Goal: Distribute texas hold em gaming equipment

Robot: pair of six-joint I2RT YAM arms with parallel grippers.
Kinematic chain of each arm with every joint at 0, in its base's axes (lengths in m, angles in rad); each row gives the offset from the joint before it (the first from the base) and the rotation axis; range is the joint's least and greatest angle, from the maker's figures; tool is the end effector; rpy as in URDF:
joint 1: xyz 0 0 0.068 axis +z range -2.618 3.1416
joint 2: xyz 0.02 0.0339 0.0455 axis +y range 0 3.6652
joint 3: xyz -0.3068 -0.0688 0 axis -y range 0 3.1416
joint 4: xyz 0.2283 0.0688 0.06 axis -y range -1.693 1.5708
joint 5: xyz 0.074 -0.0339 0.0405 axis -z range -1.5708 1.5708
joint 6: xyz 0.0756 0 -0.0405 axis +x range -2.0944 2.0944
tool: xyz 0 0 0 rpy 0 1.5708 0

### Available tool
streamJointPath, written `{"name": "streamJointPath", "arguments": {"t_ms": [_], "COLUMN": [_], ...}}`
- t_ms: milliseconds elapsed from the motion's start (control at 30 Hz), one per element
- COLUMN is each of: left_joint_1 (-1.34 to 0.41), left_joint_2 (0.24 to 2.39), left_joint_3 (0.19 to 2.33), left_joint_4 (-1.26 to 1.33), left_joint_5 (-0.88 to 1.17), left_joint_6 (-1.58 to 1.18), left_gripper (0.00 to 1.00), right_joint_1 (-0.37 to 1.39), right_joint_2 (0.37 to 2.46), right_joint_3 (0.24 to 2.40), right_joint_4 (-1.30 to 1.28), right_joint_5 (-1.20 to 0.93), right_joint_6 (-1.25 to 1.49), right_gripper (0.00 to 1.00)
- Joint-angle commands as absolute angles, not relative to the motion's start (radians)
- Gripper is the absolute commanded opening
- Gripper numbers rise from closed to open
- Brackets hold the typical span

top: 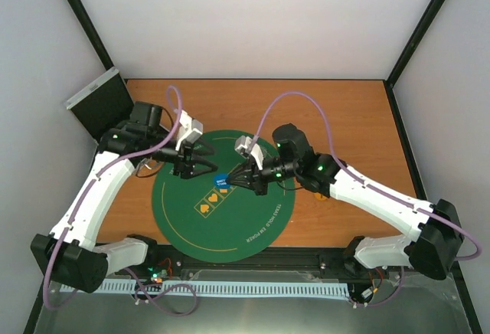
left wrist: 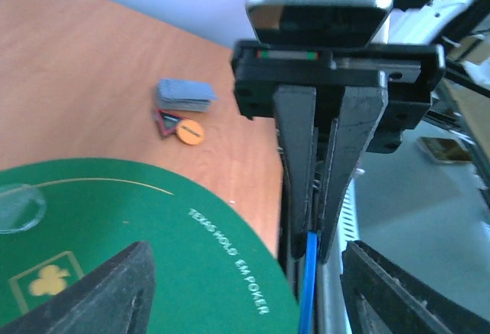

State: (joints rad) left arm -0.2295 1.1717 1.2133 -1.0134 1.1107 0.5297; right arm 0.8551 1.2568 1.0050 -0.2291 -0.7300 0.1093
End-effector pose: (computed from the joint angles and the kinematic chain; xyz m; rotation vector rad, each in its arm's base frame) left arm 0.1667 -0.1085 0.3768 1.1686 1.8276 -1.2087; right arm 0.1436 0.2420 0.3462 -1.2377 1.8071 1.3222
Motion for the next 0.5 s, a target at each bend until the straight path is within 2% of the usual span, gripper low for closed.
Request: {"name": "streamJointPath", "arguments": {"t_ms": [0,133,367,433,467], "left_joint_1": [-0.319,-0.348,-0.348,-0.348,-0.348], "left_joint_2": [1.175,1.176,1.156,1.153,1.151], "left_joint_3": [1.165,1.157,1.154,1.152,1.152], "left_joint_4": [-1.066,-1.107,-1.098,-1.115,-1.126], "left_joint_5": [1.159,1.170,1.148,1.140,1.136], "left_joint_6": [0.617,0.685,0.691,0.705,0.711], "left_gripper": [0.65,0.50,0.08,0.01,0.01], "right_joint_1": [0.892,0.897,0.900,0.900,0.900], "right_joint_2": [1.288,1.315,1.305,1.297,1.293], "right_joint_3": [1.060,1.079,1.100,1.097,1.096], "right_joint_4": [-0.154,-0.147,-0.187,-0.198,-0.203], "right_joint_5": [-0.730,-0.727,-0.702,-0.688,-0.684], "right_joint_6": [0.077,0.073,0.039,0.026,0.024], "right_gripper": [0.03,0.03,0.03,0.03,0.03]}}
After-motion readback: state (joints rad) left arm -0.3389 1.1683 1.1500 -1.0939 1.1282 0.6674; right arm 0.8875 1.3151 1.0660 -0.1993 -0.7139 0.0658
